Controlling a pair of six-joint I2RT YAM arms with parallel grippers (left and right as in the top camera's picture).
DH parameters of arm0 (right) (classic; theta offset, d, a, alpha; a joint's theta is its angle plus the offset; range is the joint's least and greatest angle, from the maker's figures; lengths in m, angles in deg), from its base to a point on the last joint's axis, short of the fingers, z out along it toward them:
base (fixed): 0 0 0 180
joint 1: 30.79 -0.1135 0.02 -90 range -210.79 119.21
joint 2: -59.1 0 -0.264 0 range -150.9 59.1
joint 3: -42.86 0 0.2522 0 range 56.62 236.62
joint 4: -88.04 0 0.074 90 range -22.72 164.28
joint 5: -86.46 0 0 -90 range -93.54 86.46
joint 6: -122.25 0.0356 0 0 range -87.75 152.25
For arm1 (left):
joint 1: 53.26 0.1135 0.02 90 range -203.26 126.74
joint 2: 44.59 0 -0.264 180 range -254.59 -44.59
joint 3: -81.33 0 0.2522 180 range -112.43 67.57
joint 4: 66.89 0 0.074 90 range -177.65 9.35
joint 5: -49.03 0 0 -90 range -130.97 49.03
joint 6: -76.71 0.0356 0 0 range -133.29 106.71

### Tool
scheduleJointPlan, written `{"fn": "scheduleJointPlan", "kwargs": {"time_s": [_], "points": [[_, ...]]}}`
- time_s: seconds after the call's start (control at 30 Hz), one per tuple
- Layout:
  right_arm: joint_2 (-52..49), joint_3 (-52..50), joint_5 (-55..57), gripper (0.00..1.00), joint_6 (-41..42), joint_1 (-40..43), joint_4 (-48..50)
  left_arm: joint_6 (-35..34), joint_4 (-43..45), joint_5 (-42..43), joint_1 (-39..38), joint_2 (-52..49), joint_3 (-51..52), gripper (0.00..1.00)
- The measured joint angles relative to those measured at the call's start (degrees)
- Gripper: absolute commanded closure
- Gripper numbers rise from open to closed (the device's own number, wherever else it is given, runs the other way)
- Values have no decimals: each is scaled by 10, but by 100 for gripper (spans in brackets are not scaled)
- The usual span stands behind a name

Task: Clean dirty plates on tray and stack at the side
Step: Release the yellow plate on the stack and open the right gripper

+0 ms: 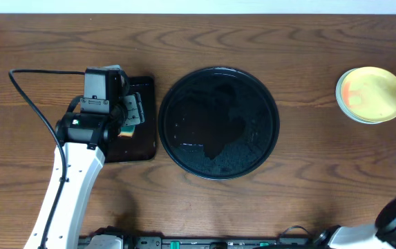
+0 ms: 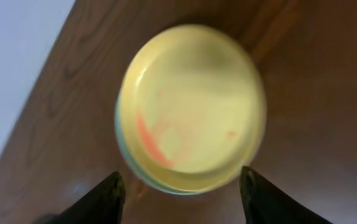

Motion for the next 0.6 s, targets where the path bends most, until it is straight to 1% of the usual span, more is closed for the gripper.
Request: {"fn": "scheduleJointPlan", "kwargs": {"time_s": [0.1, 0.23, 0.3, 0.43, 0.6], "points": [[5, 3, 45, 43, -15, 0, -12, 0, 0, 0, 0, 0, 0, 30], [-29, 3, 78, 43, -25, 0, -14, 0, 1, 0, 0, 0, 0, 30], [-57, 3, 89, 48, -29, 0, -3, 0, 0, 0, 0, 0, 0, 30], [-111, 3, 101, 48, -30, 1, 15, 0, 1, 0, 0, 0, 0, 30], [-167, 3, 98, 57, -27, 1, 49, 0, 9, 0, 0, 0, 0, 30]]}}
